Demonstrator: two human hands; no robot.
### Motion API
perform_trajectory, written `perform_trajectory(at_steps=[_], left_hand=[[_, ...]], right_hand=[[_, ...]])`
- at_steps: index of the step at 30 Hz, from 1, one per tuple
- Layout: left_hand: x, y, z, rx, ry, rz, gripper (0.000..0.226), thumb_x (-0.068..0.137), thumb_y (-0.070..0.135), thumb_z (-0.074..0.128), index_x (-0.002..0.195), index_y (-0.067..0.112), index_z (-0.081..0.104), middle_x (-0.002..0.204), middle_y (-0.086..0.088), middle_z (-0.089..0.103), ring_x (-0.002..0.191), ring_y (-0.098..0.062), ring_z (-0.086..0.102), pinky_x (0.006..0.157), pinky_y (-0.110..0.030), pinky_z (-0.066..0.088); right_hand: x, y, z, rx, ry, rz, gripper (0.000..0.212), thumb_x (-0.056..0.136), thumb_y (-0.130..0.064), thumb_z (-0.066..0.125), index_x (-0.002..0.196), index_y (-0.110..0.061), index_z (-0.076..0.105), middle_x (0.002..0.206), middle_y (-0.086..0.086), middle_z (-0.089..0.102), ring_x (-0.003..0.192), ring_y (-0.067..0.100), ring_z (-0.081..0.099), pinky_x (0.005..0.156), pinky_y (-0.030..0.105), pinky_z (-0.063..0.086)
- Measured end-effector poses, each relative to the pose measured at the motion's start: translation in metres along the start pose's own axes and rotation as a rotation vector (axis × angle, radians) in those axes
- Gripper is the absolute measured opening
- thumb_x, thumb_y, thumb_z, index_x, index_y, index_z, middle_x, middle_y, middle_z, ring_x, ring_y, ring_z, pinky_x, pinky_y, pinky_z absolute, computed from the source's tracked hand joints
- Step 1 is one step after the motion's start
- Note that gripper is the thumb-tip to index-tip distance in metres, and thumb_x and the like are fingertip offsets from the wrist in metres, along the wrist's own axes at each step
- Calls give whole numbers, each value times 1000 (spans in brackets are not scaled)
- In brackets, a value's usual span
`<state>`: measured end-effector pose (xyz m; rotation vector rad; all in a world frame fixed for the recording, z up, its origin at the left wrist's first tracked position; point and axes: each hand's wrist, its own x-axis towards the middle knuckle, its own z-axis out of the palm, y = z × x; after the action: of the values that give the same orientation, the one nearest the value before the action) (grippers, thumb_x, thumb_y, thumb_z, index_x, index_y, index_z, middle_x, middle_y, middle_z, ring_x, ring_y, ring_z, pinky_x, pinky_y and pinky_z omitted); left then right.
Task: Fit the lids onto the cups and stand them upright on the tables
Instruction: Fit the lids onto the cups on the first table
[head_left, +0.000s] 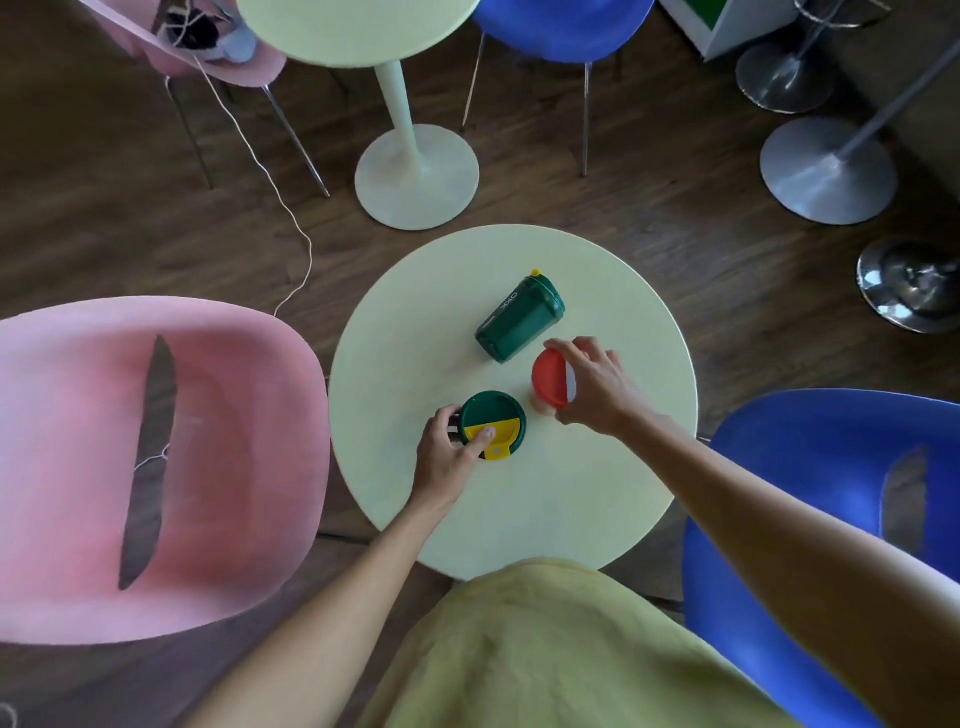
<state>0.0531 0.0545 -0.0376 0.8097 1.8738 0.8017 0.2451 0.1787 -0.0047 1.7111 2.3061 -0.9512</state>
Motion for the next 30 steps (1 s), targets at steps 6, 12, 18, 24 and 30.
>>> perform_trajectory(at_steps=[6, 12, 18, 24, 30], left_hand=[[0, 3, -3, -11, -17, -19, 47, 81, 29, 75, 122, 18, 55, 119, -2, 61, 104, -12, 56, 74, -10, 42], [-3, 5, -4, -27, -25, -33, 45, 79, 33, 75, 118, 22, 55, 117, 1, 61, 103, -9, 56, 73, -12, 41], [1, 5, -9, 1, -78, -27, 48, 76, 42, 73, 117, 29, 52, 121, -2, 59, 105, -17, 60, 77, -18, 46], [-9, 12, -6, 203, 2, 101, 82, 68, 60, 76, 132, 23, 40, 127, 3, 44, 115, -14, 48, 89, -29, 48], [-12, 27, 10, 575, 31, 158, 102, 59, 61, 80, 136, 16, 31, 132, -5, 39, 115, -24, 44, 80, -38, 53]], right_hand=[[-8, -3, 6, -35, 27, 56, 102, 61, -31, 87, 143, -32, 27, 136, 11, 35, 120, 33, 39, 81, 45, 52], [-23, -4, 25, 82, 94, 155, 103, 59, -39, 88, 142, -25, 28, 131, 13, 35, 117, 35, 40, 88, 43, 46], [-25, -2, 30, 124, 88, 184, 104, 60, -41, 88, 143, -26, 27, 134, 12, 34, 119, 34, 38, 89, 43, 47], [-26, -3, 30, 133, 82, 195, 104, 61, -40, 87, 143, -28, 26, 135, 12, 33, 119, 35, 39, 90, 43, 45], [-27, -5, 28, 126, 86, 197, 104, 61, -37, 88, 144, -27, 26, 136, 14, 34, 120, 36, 38, 92, 44, 44]])
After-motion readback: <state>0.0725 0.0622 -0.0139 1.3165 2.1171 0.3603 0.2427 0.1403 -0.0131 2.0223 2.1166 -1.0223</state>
